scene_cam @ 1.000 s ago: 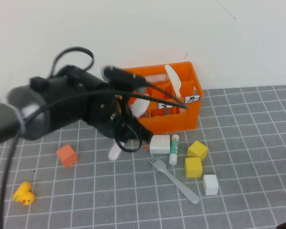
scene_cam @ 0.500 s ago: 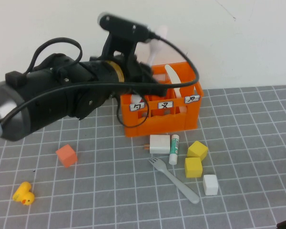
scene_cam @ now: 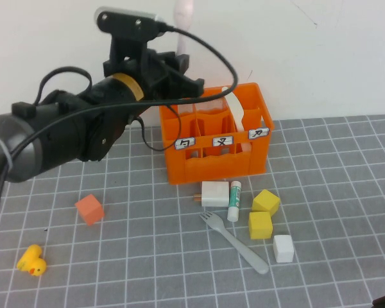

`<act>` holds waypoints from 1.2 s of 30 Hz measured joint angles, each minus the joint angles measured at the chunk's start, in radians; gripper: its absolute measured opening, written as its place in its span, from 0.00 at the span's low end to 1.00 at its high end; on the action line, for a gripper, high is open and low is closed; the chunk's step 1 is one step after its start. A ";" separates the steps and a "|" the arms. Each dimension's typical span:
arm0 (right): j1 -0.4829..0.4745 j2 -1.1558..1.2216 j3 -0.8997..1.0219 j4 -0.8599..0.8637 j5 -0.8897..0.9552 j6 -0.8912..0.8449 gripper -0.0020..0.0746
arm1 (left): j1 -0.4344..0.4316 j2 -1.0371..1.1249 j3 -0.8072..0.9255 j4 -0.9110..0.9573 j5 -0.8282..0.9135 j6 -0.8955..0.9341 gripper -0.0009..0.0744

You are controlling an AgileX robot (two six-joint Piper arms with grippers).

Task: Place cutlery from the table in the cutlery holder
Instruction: Place the spoon on the box

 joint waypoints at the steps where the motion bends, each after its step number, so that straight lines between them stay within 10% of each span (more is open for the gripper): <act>1: 0.000 0.000 0.000 0.000 0.000 0.000 0.02 | 0.008 0.017 0.001 -0.004 -0.019 0.000 0.18; 27: 0.000 0.000 0.000 -0.033 -0.017 0.000 0.02 | 0.031 0.334 0.002 0.020 -0.351 0.184 0.18; 36: 0.000 0.000 0.000 -0.035 -0.020 0.000 0.02 | 0.031 0.311 0.002 0.020 -0.301 0.196 0.43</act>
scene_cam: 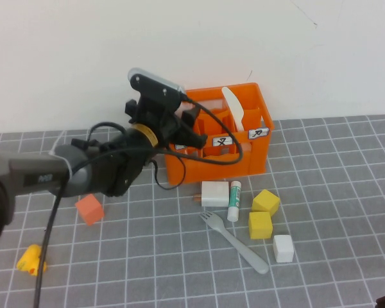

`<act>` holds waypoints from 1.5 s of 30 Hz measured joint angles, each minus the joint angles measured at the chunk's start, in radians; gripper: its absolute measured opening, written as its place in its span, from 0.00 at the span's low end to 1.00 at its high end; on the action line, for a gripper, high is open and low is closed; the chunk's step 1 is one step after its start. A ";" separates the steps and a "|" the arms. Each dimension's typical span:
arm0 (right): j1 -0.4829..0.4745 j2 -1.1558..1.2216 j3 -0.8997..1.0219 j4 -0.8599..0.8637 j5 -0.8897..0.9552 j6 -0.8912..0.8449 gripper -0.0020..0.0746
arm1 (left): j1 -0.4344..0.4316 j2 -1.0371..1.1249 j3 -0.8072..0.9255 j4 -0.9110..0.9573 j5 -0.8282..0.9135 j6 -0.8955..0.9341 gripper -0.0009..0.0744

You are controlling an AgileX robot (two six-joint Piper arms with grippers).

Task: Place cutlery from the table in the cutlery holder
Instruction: Place the spoon on the box, then pick up the fork

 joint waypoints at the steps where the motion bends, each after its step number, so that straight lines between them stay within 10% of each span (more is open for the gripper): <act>1: 0.000 0.000 0.000 0.000 0.000 0.000 0.02 | 0.000 -0.013 0.000 0.000 0.008 0.001 0.43; 14: 0.000 0.000 0.002 -0.030 -0.025 0.000 0.02 | 0.000 -0.500 0.003 0.000 0.576 0.002 0.04; 33: 0.015 0.224 -0.167 -0.007 -0.132 0.089 0.02 | 0.002 -1.391 0.576 -0.059 0.881 -0.085 0.01; 45: 0.372 0.622 -0.385 -0.049 -0.316 0.228 0.02 | 0.002 -1.767 0.934 -0.087 0.909 -0.118 0.01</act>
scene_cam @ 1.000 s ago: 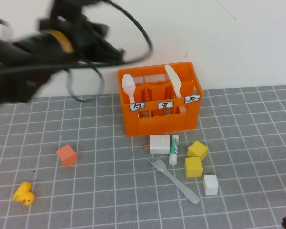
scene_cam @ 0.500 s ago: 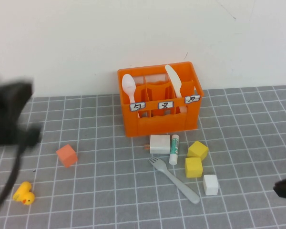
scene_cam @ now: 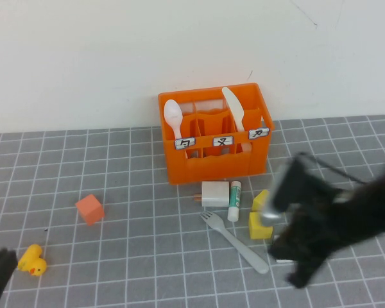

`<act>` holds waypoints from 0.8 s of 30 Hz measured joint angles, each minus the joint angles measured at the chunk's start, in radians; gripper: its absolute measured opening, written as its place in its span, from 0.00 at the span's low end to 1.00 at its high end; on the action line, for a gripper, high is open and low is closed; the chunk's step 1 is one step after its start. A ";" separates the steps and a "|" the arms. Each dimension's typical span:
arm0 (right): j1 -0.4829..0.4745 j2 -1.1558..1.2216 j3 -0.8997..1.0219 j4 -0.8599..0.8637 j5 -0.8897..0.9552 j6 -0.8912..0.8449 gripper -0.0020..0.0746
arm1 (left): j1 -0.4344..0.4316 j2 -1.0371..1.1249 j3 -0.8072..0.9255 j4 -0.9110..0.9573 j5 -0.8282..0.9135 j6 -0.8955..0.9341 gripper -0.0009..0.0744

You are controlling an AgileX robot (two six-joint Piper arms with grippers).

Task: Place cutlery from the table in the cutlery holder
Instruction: Pick up the fork

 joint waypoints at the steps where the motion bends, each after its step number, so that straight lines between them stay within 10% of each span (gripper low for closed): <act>1: 0.029 0.039 -0.040 -0.025 0.000 0.026 0.02 | 0.000 -0.011 0.009 -0.001 0.014 -0.002 0.01; 12: 0.097 0.371 -0.417 -0.321 0.203 0.151 0.06 | 0.000 -0.042 0.032 -0.005 0.050 -0.040 0.01; 20: 0.097 0.457 -0.517 -0.418 0.192 0.262 0.48 | 0.000 -0.042 0.032 -0.008 0.066 -0.044 0.01; 24: 0.097 0.486 -0.525 -0.418 0.160 0.266 0.54 | 0.000 -0.042 0.032 -0.008 0.070 -0.044 0.01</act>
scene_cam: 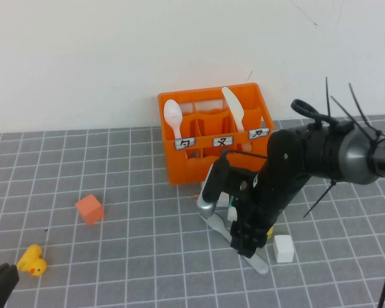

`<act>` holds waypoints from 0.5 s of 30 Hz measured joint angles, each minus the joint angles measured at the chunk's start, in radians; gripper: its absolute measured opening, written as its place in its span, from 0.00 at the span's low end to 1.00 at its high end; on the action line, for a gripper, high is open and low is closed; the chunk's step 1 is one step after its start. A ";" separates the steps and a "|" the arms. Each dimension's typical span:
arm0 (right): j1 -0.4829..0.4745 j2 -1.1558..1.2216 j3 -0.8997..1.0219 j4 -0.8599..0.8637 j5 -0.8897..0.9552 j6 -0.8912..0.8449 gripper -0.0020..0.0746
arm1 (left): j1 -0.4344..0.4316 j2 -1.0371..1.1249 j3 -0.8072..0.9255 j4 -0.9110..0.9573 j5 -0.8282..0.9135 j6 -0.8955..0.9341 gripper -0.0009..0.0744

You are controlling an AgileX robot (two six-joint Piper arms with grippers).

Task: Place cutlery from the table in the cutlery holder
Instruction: Pick up the fork

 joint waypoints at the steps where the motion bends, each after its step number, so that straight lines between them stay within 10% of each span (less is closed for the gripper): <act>1: 0.000 0.009 -0.002 0.000 0.000 0.000 0.54 | 0.000 0.000 0.000 0.000 0.000 -0.001 0.01; 15: 0.000 0.082 -0.006 0.000 -0.051 0.020 0.56 | 0.000 0.000 0.000 0.002 0.000 -0.007 0.01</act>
